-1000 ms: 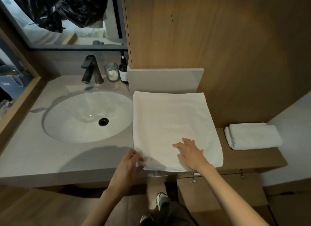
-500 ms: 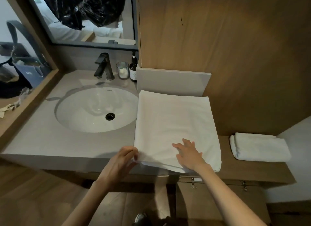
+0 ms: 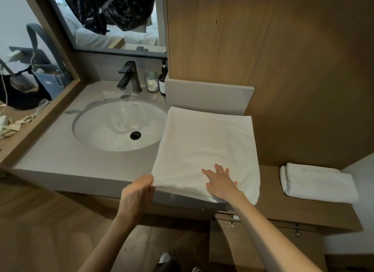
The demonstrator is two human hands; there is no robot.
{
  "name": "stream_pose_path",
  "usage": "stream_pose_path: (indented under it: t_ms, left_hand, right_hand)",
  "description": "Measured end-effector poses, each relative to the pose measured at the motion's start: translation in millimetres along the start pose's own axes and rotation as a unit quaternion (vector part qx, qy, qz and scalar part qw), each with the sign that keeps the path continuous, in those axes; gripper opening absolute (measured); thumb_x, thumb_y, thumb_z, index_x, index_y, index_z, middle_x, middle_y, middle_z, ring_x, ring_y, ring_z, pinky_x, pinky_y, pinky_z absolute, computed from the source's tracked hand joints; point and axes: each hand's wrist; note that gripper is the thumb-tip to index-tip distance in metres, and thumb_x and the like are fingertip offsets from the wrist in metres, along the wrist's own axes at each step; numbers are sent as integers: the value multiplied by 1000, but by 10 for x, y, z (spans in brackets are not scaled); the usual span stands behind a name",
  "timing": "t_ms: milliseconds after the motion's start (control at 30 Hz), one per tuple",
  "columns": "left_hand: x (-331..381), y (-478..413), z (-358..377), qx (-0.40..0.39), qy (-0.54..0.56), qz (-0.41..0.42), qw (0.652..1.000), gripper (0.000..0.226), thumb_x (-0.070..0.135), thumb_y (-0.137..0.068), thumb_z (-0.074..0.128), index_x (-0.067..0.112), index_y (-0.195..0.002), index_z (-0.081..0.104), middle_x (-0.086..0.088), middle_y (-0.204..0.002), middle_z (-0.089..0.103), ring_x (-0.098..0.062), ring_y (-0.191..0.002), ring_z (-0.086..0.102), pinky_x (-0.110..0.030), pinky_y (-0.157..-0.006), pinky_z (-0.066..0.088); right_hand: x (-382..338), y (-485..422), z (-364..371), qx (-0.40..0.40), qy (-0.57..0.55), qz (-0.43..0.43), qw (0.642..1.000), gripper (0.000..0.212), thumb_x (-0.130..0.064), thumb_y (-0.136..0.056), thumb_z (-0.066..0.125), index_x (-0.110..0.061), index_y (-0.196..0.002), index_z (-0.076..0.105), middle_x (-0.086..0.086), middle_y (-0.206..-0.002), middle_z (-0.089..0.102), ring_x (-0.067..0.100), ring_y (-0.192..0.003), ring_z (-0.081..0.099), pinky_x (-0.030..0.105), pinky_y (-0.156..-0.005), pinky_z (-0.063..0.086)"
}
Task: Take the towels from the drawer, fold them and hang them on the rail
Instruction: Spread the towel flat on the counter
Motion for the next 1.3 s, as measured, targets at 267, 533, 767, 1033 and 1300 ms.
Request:
stream_pose_path:
  t_ms: [267, 533, 767, 1033, 1300]
  left_hand:
    - [-136, 200, -29, -192, -60, -2, 980, 27, 23, -66, 82, 20, -87, 65, 1, -81, 61, -19, -68, 61, -26, -47, 47]
    - [472, -546, 398, -127, 58, -40, 989, 37, 34, -98, 37, 27, -130, 55, -1, -142, 47, -20, -130, 44, -39, -111, 35]
    - [276, -328, 834, -210, -2, -14, 978, 53, 52, -100, 24, 34, -148, 31, -10, -157, 24, -39, -142, 23, -55, -113, 27]
    - [135, -189, 775, -153, -16, -4, 988, 50, 51, -97, 30, 24, -137, 44, -21, -143, 37, -39, -130, 40, -55, -103, 40]
    - [427, -854, 884, -141, 37, 19, 989, 33, 21, -93, 51, 20, -125, 59, -12, -140, 49, -32, -130, 46, -54, -111, 32]
  right_hand:
    - [36, 68, 0, -3, -1, -14, 1000, 61, -25, -100, 38, -47, -151, 13, -1, -163, -10, 37, -147, -13, 65, -113, 6]
    - [121, 251, 81, 169, -61, -21, 983, 43, -37, -102, 35, -42, -145, 34, -8, -162, 9, 20, -150, -1, 48, -116, -10]
    - [618, 293, 406, 180, -16, 7, 984, 59, -72, -92, 17, -60, -144, -7, -19, -154, -32, 21, -141, -35, 58, -110, -25]
    - [1007, 495, 264, 130, -76, 100, 984, 63, -74, -88, 22, -57, -145, 1, 1, -163, -5, 29, -148, 15, 51, -116, -7]
    - [249, 141, -92, 184, 9, 4, 983, 46, -36, -102, 33, -24, -146, 33, 4, -163, 8, 26, -150, -7, 51, -120, 0]
Point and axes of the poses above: each hand's wrist, its own y-axis away from the middle knuckle, its own z-axis out of the palm, x = y × z
